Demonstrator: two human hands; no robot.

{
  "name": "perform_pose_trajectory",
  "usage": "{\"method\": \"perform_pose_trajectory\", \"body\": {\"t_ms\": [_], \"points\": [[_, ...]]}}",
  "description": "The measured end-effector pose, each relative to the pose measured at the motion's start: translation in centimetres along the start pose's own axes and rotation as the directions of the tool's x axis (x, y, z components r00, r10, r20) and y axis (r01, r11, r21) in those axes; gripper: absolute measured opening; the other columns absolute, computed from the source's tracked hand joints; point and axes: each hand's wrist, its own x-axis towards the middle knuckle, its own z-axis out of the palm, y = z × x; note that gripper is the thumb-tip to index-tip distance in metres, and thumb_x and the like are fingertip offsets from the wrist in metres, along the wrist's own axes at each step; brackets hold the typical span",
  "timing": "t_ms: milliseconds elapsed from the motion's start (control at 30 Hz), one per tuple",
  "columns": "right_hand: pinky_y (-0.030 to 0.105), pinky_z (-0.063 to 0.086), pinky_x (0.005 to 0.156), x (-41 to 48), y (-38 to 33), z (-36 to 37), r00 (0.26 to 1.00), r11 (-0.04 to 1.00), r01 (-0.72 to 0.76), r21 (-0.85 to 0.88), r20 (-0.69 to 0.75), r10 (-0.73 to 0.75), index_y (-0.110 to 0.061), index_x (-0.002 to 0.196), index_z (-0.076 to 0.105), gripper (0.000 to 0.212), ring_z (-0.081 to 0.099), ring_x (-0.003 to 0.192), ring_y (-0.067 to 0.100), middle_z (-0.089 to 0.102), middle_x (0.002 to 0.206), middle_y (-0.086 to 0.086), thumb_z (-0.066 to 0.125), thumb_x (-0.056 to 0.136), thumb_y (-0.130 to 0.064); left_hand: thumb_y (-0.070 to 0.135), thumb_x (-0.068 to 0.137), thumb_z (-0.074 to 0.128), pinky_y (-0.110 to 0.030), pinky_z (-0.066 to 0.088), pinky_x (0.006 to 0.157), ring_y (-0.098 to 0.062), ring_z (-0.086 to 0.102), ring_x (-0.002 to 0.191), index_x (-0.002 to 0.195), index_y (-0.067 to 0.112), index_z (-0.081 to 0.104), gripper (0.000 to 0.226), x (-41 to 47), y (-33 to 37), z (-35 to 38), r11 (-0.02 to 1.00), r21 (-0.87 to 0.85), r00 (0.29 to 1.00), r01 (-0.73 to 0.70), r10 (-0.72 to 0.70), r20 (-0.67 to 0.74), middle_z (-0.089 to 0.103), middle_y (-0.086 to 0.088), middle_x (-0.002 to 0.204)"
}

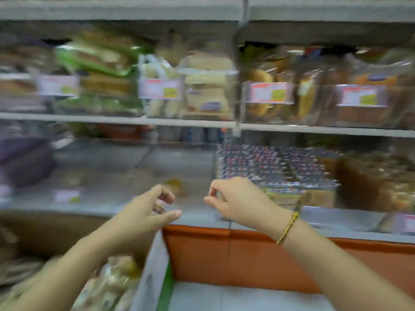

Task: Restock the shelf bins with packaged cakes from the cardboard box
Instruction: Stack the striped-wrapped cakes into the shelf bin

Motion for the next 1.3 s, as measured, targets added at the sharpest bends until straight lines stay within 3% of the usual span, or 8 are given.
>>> {"method": "perform_pose_trajectory", "body": {"t_ms": [167, 467, 667, 833, 967, 1100, 1167, 1300], "points": [[0.031, 0.034, 0.071, 4.0, -8.5, 5.3, 0.956, 0.975, 0.210, 0.066, 0.197, -0.219, -0.017, 0.105, 0.055, 0.020, 0.056, 0.099, 0.025, 0.064, 0.103, 0.005, 0.051, 0.096, -0.035, 0.032, 0.080, 0.075, -0.016, 0.043, 0.063, -0.007, 0.058, 0.067, 0.083, 0.029, 0.053, 0.023, -6.4, -9.2, -8.0, 0.954, 0.166, 0.965, 0.251, -0.233, -0.121, 0.061, 0.012, 0.080], [0.032, 0.037, 0.069, 12.3, -19.2, 18.5, 0.846, 0.952, 0.162, 0.259, 0.460, -0.269, -0.028, 0.075, 0.035, 0.023, 0.048, 0.080, 0.020, 0.051, 0.083, -0.002, 0.050, 0.082, -0.012, 0.027, 0.084, 0.072, -0.030, 0.042, 0.058, -0.018, 0.054, 0.059, 0.076, 0.008, 0.063, 0.023, -17.0, -24.4, -17.4, 0.743, -0.071, 0.698, 0.665, -0.652, -0.296, 0.061, -0.003, 0.065], [0.032, 0.043, 0.072, 17.2, -22.9, 27.9, 0.744, 0.959, 0.029, 0.283, 0.634, -0.209, -0.016, 0.095, 0.051, 0.007, 0.055, 0.090, 0.023, 0.059, 0.100, 0.005, 0.046, 0.090, -0.013, 0.028, 0.086, 0.069, -0.028, 0.041, 0.060, -0.017, 0.052, 0.060, 0.072, 0.011, 0.060, 0.024, -17.4, -33.5, -19.9, 0.602, -0.029, 0.581, 0.798, -0.781, -0.231, 0.058, -0.003, 0.065], [0.033, 0.046, 0.087, 19.3, -23.8, 36.1, 0.684, 0.980, -0.048, 0.195, 0.721, -0.110, -0.014, 0.123, 0.052, 0.032, 0.056, 0.108, 0.025, 0.059, 0.121, 0.008, 0.046, 0.091, -0.015, 0.029, 0.088, 0.064, -0.028, 0.042, 0.062, -0.019, 0.050, 0.059, 0.078, 0.005, 0.060, 0.026, -13.5, -40.2, -20.2, 0.482, 0.024, 0.480, 0.876, -0.865, -0.144, 0.056, -0.006, 0.068], [0.032, 0.048, 0.089, 18.7, -23.8, 41.6, 0.608, 0.989, -0.077, 0.124, 0.792, -0.052, -0.016, 0.137, 0.044, 0.044, 0.057, 0.113, 0.025, 0.058, 0.129, 0.008, 0.045, 0.092, -0.021, 0.024, 0.090, 0.061, -0.028, 0.035, 0.052, -0.018, 0.036, 0.044, 0.080, 0.001, 0.056, 0.025, -12.0, -46.8, -18.0, 0.240, -0.154, 0.237, 0.959, -0.971, -0.038, 0.040, -0.004, 0.053], [0.029, 0.054, 0.074, 19.2, -24.6, 44.5, 0.664, 0.983, -0.106, 0.149, 0.746, -0.041, -0.015, 0.125, 0.056, 0.035, 0.063, 0.087, 0.017, 0.064, 0.109, 0.004, 0.048, 0.096, -0.031, 0.019, 0.095, 0.057, -0.034, 0.052, 0.065, -0.029, 0.057, 0.083, 0.123, 0.008, 0.049, 0.032, -13.0, -50.8, -14.1, -0.106, -0.574, 0.016, 0.812, -0.979, 0.204, 0.050, -0.013, 0.095], [0.028, 0.052, 0.071, 20.6, -25.7, 44.8, 0.746, 0.975, -0.085, 0.206, 0.662, -0.075, -0.013, 0.112, 0.060, 0.026, 0.061, 0.083, 0.017, 0.064, 0.102, 0.003, 0.050, 0.096, -0.031, 0.018, 0.097, 0.055, -0.044, 0.049, 0.095, -0.034, 0.048, 0.125, 0.138, 0.005, 0.040, 0.046, -13.2, -52.2, -12.5, -0.208, -0.727, -0.010, 0.654, -0.964, 0.267, 0.045, -0.015, 0.135], [0.030, 0.048, 0.075, 24.0, -28.7, 45.6, 0.849, 0.935, -0.038, 0.353, 0.505, -0.157, -0.019, 0.106, 0.061, 0.018, 0.059, 0.093, 0.019, 0.056, 0.096, -0.003, 0.052, 0.095, -0.029, 0.012, 0.102, 0.044, -0.052, 0.033, 0.110, -0.037, 0.025, 0.142, 0.147, 0.007, 0.031, 0.048, -13.2, -54.3, -11.1, -0.319, -0.853, -0.068, 0.413, -0.945, 0.321, 0.018, -0.016, 0.157]]}}
